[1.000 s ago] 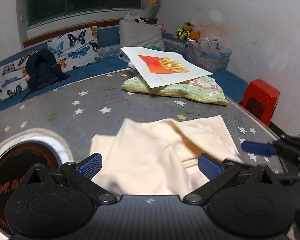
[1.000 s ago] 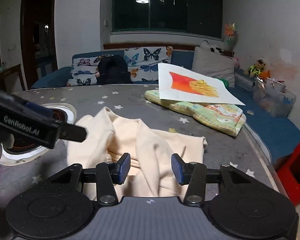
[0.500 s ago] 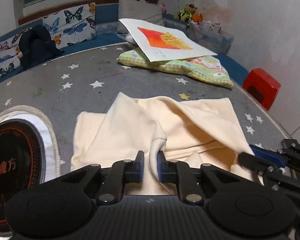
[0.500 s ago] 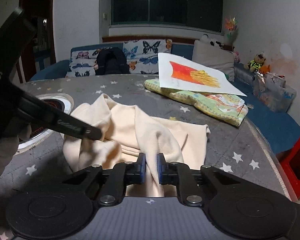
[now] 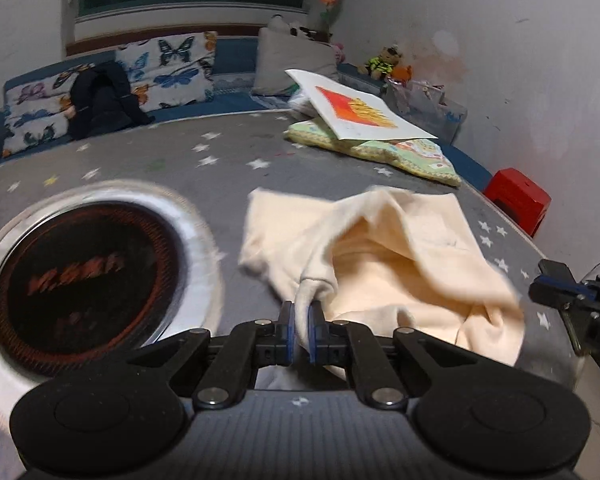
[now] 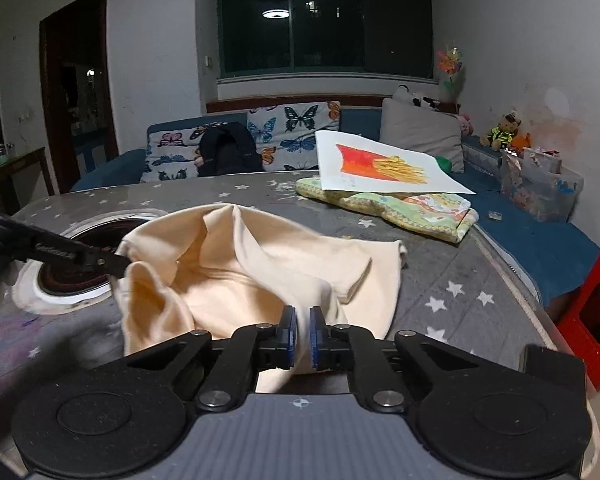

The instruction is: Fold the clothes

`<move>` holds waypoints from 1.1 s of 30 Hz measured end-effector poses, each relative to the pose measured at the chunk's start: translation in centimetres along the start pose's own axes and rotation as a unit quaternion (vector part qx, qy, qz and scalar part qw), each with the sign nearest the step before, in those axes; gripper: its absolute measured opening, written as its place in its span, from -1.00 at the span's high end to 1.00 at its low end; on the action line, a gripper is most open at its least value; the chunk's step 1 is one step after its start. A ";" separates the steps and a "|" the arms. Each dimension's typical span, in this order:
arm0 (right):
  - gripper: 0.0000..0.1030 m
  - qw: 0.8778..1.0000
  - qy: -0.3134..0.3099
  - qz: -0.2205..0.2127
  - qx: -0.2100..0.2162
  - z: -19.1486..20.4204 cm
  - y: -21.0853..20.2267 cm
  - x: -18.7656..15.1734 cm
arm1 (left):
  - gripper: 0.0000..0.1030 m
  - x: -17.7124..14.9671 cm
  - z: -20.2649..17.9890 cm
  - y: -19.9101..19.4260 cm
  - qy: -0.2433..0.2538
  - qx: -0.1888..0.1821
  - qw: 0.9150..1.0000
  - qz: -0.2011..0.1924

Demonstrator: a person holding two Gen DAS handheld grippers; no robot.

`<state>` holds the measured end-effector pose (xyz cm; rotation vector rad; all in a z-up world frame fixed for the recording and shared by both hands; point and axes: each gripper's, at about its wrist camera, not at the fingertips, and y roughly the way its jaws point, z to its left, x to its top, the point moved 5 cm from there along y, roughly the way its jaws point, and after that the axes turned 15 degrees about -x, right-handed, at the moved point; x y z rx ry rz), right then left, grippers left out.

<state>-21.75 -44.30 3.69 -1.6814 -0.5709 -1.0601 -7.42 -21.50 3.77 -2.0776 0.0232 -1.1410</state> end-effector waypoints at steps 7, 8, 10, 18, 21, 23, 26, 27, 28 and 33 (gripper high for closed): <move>0.80 0.999 -0.013 0.020 0.023 2.1 -1.7 -1.6 | 0.97 -3.9 2.7 -4.6 -0.031 0.012 0.999 -0.010; 0.78 0.999 -0.016 0.024 0.029 2.7 -1.7 -1.7 | 0.98 -4.4 3.1 -5.3 -0.035 0.015 0.999 -0.013; 0.59 0.999 -0.022 0.026 0.040 3.9 -1.6 -1.9 | 0.98 -5.2 3.9 -6.4 -0.044 0.021 0.999 -0.019; 0.20 0.999 -0.015 0.014 0.028 5.9 -0.5 -0.9 | 0.85 -6.7 4.9 -10.0 -0.029 0.035 0.999 -0.029; 0.08 1.000 -0.029 0.011 0.008 6.0 0.1 -1.0 | 0.60 -6.1 3.6 -8.6 -0.010 0.024 0.999 -0.027; 0.07 0.999 -0.037 0.012 -0.003 6.0 0.7 -1.2 | 0.56 -5.3 2.4 -7.4 0.004 0.013 1.000 -0.023; 0.06 0.998 -0.051 0.016 -0.022 5.7 1.6 -1.7 | 0.40 -3.7 0.1 -5.4 0.043 -0.005 0.999 -0.019; 0.06 0.998 -0.050 0.020 -0.024 5.5 1.9 -1.9 | 0.35 -3.1 -0.9 -4.5 0.061 -0.009 0.998 -0.017; 0.06 0.998 -0.049 0.024 -0.026 5.3 2.1 -2.1 | 0.34 -2.9 -1.2 -3.7 0.071 -0.009 0.997 -0.014; 0.08 0.999 -0.030 0.035 -0.012 4.4 2.5 -3.3 | 0.17 -1.9 -2.8 0.4 0.117 -0.006 0.993 0.003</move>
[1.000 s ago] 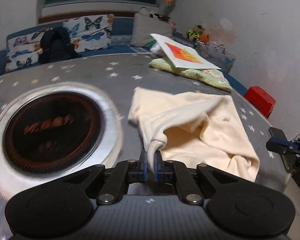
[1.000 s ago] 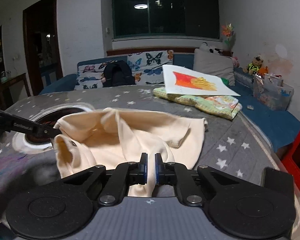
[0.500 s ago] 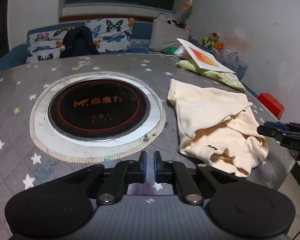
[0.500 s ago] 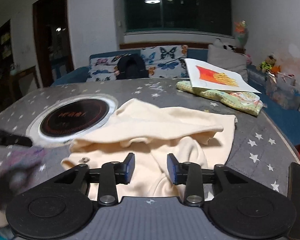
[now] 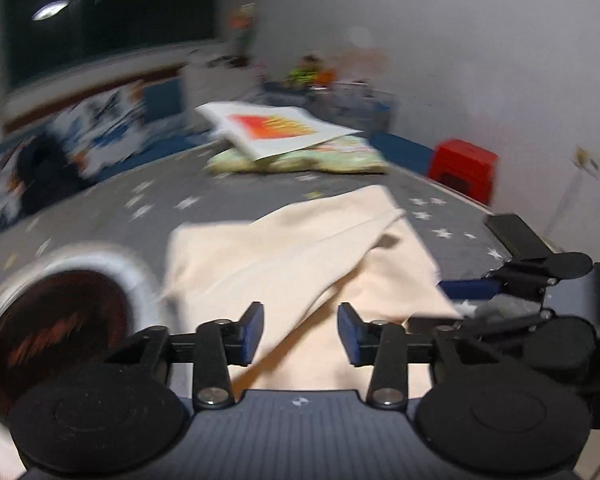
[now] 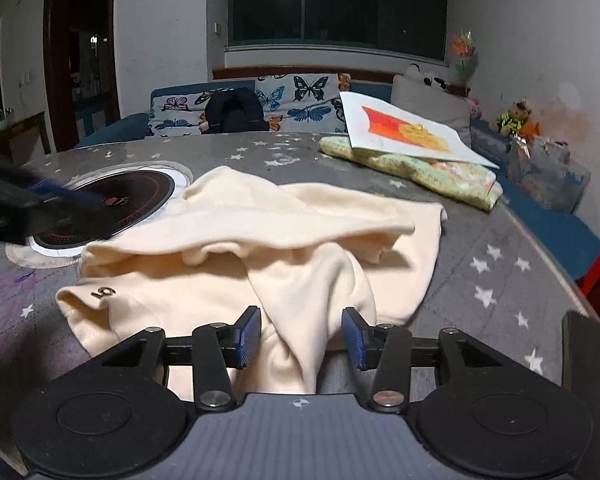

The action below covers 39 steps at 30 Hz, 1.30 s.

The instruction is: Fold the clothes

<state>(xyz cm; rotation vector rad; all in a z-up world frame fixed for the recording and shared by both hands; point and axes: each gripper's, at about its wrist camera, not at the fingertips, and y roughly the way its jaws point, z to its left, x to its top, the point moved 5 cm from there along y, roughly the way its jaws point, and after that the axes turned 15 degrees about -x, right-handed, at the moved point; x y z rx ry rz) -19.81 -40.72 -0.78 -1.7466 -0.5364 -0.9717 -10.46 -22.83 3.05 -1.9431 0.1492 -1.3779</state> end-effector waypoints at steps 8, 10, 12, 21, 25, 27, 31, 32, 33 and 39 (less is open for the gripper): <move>0.07 0.999 0.033 0.006 0.018 -0.8 0.4 -0.6 | 0.18 2.2 -2.0 6.6 0.073 0.001 0.997 0.028; 0.07 0.999 0.037 0.008 0.020 -0.9 0.5 -0.8 | 0.29 2.8 -2.5 8.2 0.091 0.002 0.995 0.035; 0.07 0.999 0.037 0.008 0.021 -0.9 0.6 -0.8 | 0.62 3.3 -3.0 9.9 0.110 0.002 0.993 0.042; 0.07 0.999 0.037 0.008 0.021 -1.2 0.8 -1.2 | 0.85 4.9 1.4 7.3 0.002 -0.021 1.000 -0.012; 0.07 0.999 0.033 0.008 0.019 -1.1 0.9 -1.1 | 0.89 4.8 4.0 5.0 -0.044 -0.006 0.998 -0.039; 0.07 0.999 0.031 0.009 0.017 -1.0 1.0 -1.1 | 0.90 4.5 5.4 3.6 -0.066 0.009 0.997 -0.050; 0.07 0.999 0.029 0.010 0.015 -0.9 1.0 -1.1 | 0.91 3.3 8.4 0.4 -0.107 0.041 0.990 -0.078; 0.07 0.999 0.028 0.010 0.013 -0.9 1.0 -1.1 | 0.91 2.8 9.3 -0.6 -0.117 0.055 0.988 -0.086; 0.07 1.000 0.027 0.010 0.012 -0.8 1.0 -1.0 | 0.91 2.1 10.2 -1.7 -0.131 0.067 0.985 -0.092; 0.05 1.000 0.009 -0.009 -0.003 0.0 0.5 0.1 | 0.91 -2.1 14.2 -6.3 -0.194 0.111 0.969 -0.106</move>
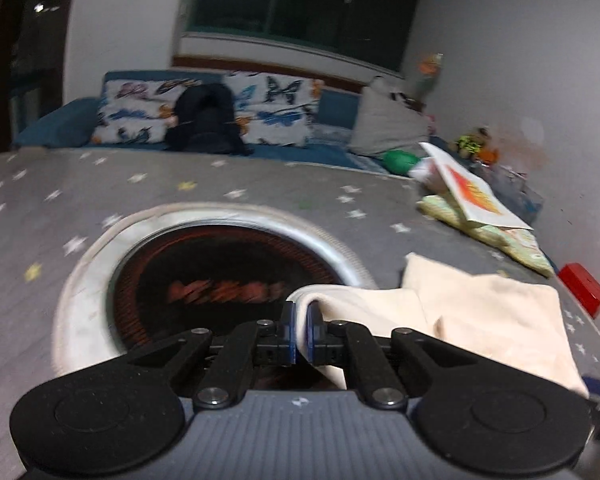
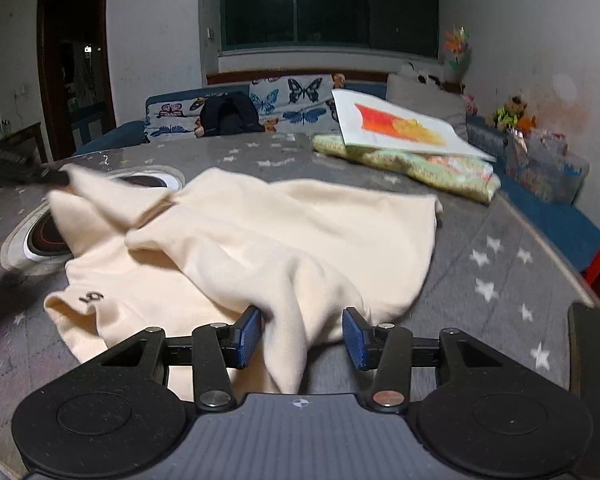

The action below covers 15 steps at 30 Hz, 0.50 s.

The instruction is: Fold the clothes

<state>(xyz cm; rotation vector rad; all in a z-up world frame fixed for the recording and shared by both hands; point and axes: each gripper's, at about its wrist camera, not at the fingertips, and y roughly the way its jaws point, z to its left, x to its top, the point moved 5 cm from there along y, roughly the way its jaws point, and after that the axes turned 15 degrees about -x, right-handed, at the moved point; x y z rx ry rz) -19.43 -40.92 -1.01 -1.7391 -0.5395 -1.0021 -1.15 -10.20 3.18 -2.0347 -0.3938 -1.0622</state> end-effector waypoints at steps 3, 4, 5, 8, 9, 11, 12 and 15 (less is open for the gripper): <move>0.04 1.000 -0.016 -0.012 0.006 1.0 0.2 1.2 | 0.92 -0.9 1.8 -1.5 -0.018 0.015 1.000 -0.004; 0.04 1.000 -0.025 -0.016 0.011 1.6 0.3 1.6 | 0.92 -1.0 2.2 -1.8 -0.023 0.018 1.000 -0.007; 0.04 0.999 -0.034 -0.021 0.016 2.3 0.3 1.9 | 0.92 -1.2 2.7 -2.3 -0.030 0.022 0.999 -0.011; 0.04 0.997 -0.064 -0.030 0.044 5.0 0.5 2.9 | 0.92 -2.0 4.3 -4.6 -0.046 0.040 0.998 -0.021; 0.03 0.995 -0.074 -0.032 0.053 5.9 0.4 3.1 | 0.92 -2.4 4.9 -5.5 -0.051 0.047 0.997 -0.023; 0.02 0.991 -0.098 -0.038 0.078 8.1 0.4 3.3 | 0.92 -3.0 6.0 -7.2 -0.061 0.060 0.996 -0.028; 0.01 0.989 -0.111 -0.041 0.090 9.3 0.3 3.4 | 0.92 -3.4 6.5 -8.1 -0.066 0.067 0.995 -0.031; 0.01 0.979 -0.148 -0.046 0.131 13.1 0.1 3.6 | 0.92 -4.4 8.1 -10.7 -0.081 0.087 0.992 -0.039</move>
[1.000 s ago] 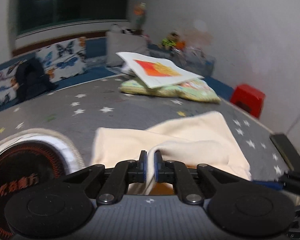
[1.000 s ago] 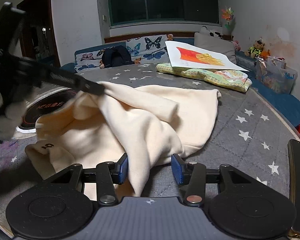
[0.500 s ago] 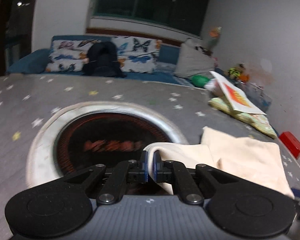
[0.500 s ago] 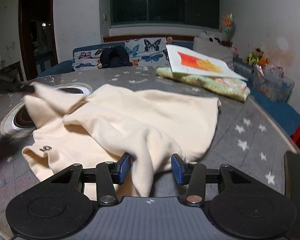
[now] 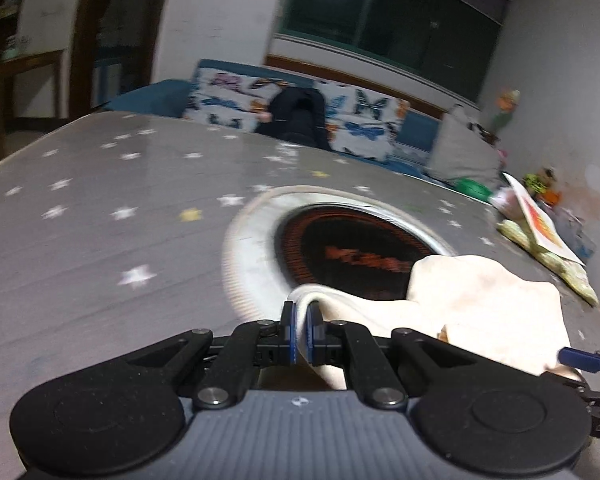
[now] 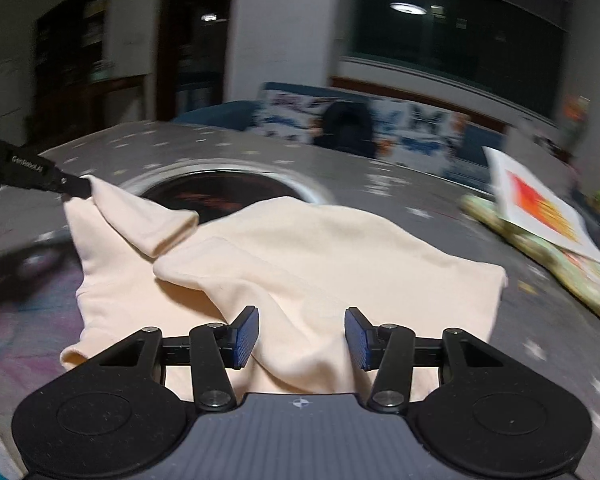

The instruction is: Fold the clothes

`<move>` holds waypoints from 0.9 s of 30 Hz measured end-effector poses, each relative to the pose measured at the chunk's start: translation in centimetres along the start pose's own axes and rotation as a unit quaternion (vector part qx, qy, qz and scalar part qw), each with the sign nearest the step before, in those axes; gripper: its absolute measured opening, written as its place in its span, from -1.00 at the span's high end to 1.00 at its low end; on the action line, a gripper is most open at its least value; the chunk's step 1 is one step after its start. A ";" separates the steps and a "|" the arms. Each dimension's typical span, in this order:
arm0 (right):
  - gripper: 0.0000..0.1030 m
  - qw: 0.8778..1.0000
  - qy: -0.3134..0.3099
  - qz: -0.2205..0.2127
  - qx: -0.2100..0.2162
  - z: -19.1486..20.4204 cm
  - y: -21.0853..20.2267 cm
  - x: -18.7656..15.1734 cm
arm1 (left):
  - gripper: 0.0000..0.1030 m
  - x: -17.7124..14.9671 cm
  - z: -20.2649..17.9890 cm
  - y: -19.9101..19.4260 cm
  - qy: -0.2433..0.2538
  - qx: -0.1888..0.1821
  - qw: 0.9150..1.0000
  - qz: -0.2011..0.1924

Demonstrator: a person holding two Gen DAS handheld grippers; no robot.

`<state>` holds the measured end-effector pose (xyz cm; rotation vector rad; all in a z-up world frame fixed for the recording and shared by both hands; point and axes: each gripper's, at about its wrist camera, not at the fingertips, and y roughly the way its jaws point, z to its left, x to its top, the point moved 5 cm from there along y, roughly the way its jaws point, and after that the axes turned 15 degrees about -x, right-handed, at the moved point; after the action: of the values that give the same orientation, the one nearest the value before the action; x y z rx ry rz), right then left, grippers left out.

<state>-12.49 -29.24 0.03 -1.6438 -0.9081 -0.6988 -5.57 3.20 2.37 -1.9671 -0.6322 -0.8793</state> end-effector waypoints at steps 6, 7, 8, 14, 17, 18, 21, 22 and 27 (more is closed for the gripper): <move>0.01 0.993 -0.061 0.002 0.097 7.5 1.0 1.6 | 0.91 -1.6 3.8 -5.3 -0.023 0.034 0.999 -0.009; 0.01 0.991 -0.072 0.004 0.111 8.8 1.1 1.7 | 0.92 -1.8 4.3 -6.2 -0.026 0.039 0.999 -0.013; 0.01 0.990 -0.082 0.004 0.118 9.9 1.1 1.7 | 0.92 -2.0 4.9 -7.3 -0.031 0.044 0.998 -0.019; 0.02 0.983 -0.111 -0.007 0.143 14.7 0.5 2.0 | 0.91 -3.3 7.5 -10.6 -0.052 0.057 0.997 -0.025; 0.15 0.982 -0.111 -0.008 0.150 15.6 0.2 2.1 | 0.91 -3.9 8.2 -11.0 -0.060 0.057 0.996 -0.021; 0.30 0.983 -0.109 -0.005 0.147 15.7 0.2 2.2 | 0.90 -4.1 8.4 -11.0 -0.064 0.057 0.996 -0.019; 0.72 0.988 -0.079 -0.006 0.130 14.6 0.1 2.7 | 0.89 -4.5 8.7 -10.9 -0.073 0.058 0.996 -0.016; 0.78 0.990 -0.064 -0.007 0.124 13.9 0.0 2.9 | 0.89 -4.5 8.7 -10.8 -0.073 0.059 0.995 -0.015; 0.84 0.998 0.005 -0.024 0.058 7.7 -1.3 3.3 | 0.85 -4.7 8.7 -10.4 -0.071 0.064 0.995 -0.011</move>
<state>-11.83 -20.89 1.48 -1.5195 -0.9663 -0.6731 -12.87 15.36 0.71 -1.9218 -0.7732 -0.6989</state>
